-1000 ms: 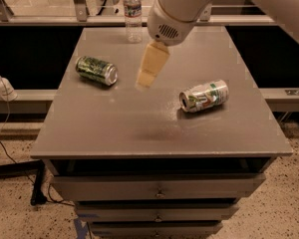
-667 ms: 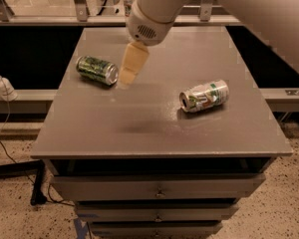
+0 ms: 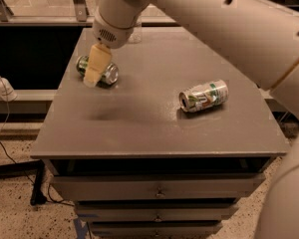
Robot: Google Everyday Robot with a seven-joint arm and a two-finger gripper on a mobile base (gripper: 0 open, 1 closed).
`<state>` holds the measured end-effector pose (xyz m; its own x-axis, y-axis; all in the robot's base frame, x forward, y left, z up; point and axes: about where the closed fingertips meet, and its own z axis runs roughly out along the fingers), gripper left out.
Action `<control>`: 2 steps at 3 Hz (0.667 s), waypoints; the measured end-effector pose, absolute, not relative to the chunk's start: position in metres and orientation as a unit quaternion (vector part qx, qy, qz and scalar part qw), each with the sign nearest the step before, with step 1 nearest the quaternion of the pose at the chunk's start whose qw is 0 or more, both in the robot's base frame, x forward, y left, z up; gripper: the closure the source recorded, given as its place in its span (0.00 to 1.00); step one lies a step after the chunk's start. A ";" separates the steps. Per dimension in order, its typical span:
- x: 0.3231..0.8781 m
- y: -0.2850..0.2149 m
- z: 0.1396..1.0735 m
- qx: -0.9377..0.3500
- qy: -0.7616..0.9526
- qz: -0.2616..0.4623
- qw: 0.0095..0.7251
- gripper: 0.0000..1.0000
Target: Place green can upright
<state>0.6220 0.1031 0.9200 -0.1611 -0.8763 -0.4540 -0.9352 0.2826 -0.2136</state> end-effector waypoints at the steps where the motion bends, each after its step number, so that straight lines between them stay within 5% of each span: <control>1: 0.642 0.133 0.911 -0.585 0.768 0.058 0.255 0.00; 2: 0.659 0.155 0.897 -0.581 0.774 0.044 0.249 0.00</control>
Offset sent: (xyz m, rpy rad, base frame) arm 0.0594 0.0776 -0.0359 -0.0542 -0.0165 -0.0734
